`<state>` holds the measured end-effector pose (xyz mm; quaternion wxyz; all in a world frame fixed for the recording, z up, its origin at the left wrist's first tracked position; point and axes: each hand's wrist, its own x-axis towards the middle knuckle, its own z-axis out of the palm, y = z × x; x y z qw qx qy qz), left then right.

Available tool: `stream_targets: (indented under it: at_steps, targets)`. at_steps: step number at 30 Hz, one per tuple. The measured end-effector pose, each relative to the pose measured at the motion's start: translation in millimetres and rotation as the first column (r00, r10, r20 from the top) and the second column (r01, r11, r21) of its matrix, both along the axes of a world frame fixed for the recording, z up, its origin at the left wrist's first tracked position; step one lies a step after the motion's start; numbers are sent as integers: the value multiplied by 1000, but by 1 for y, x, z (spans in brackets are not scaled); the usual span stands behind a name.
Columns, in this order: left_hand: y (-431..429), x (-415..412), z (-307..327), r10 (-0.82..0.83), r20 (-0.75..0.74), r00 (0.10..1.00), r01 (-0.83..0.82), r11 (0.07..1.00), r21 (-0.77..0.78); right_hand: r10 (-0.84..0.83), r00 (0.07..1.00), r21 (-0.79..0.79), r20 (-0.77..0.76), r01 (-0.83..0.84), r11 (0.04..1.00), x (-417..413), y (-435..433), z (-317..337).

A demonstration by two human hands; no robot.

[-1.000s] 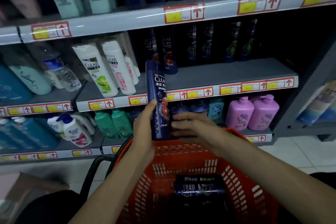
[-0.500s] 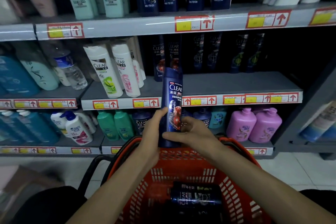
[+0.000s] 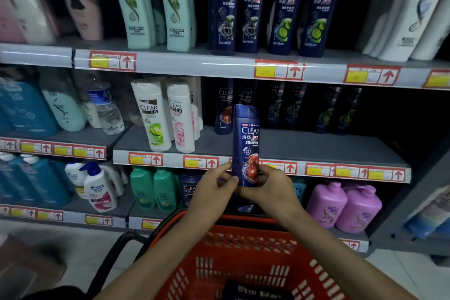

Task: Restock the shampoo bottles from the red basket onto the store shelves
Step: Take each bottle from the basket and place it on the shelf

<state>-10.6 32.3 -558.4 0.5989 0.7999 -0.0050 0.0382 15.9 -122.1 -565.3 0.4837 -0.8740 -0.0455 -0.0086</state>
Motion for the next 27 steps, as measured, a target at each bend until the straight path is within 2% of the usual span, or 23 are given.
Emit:
stream_targets:
  at_steps: [4, 9, 15, 19, 27]
  targets:
    - [7, 19, 0, -14, 3, 1000, 13, 997, 82, -39, 999, -117, 17, 41, 992, 23, 11, 13]
    - [27, 43, 7, -21, 18, 1000, 21, 1000, 10, -51, 996, -136, 74, 61, 989, 56, 33, 21]
    - [36, 70, 7, 4, 46, 999, -4, 1000, -2, -138, 970, -40, 198, 149, 988, 94, 58, 15]
    - [39, 89, 2, 4, 25, 1000, -2, 997, -74, -150, 957, -30, 248, 163, 986, 114, 65, 11]
    - [36, 123, -6, 1, -5, 1000, -2, 990, -144, -170, 953, -28, 252, 183, 983, 153, 68, 3]
